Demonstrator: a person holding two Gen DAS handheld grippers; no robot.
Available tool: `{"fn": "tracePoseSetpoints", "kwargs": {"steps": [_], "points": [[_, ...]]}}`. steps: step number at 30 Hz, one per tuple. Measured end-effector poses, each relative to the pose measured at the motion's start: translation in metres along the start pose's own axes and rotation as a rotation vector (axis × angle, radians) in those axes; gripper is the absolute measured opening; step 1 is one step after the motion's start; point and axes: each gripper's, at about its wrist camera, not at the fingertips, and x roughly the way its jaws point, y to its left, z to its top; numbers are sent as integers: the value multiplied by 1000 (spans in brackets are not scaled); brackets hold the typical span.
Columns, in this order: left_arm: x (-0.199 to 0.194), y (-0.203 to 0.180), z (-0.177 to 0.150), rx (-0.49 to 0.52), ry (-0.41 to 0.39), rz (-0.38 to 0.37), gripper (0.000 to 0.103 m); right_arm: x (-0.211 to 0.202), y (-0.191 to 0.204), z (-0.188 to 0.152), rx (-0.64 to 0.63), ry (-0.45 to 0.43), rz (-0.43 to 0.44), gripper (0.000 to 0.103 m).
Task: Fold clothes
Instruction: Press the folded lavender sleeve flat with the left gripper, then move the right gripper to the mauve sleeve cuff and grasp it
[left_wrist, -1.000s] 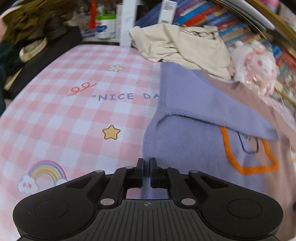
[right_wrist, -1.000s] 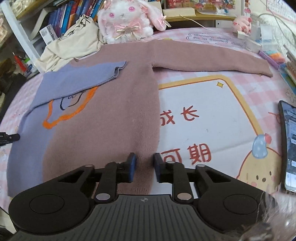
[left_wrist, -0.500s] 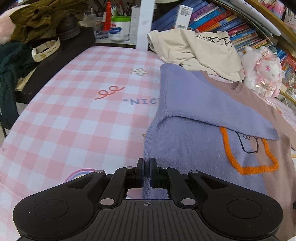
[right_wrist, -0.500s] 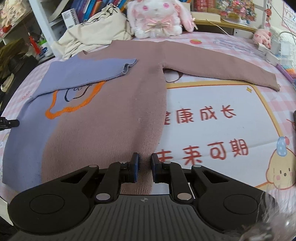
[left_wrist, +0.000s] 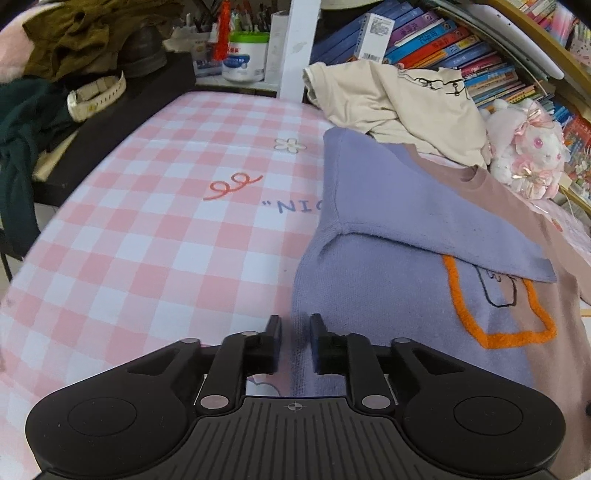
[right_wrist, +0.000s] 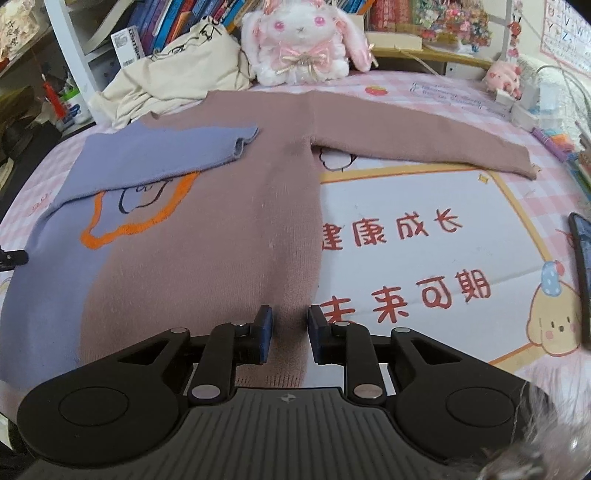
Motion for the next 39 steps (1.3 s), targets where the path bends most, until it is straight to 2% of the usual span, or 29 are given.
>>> {"fn": "tracePoseSetpoints", "kwargs": {"steps": [1,3,4,5,9,16,21,24,25,28,31,39], "points": [[-5,-2,0,20,-15,-7,23,-3,1,0,-4,-8,-6,21],[-17,-10,-2,63,-52,-15,47,-7,5,0,-19,-23,-20,23],[-22,-14,-4,81,-70,-22,54,-10,7,0,-28,-30,-27,25],[-26,-20,-6,100,-84,-29,64,-12,9,0,-36,-35,-34,28],[-32,-45,-18,169,-112,-49,81,-21,14,-4,-64,-52,-66,35],[-24,-90,-41,276,-47,-128,85,-28,12,-13,-86,-43,-89,38],[-29,-111,-55,363,-56,-103,89,-22,5,-10,-87,-28,-73,41],[-28,-117,-55,344,-54,-80,90,-19,-1,-5,-110,-28,-58,46],[-27,-119,-54,330,-51,-74,90,-18,-4,-3,-118,-32,-52,52],[-24,-127,-52,272,-40,-43,91,-13,-18,4,-132,-45,-24,60],[-20,-139,-49,208,-26,-5,91,-6,-38,14,-144,-40,1,62],[-20,-190,-61,156,-14,94,91,13,-109,48,-75,-40,49,66]]}}
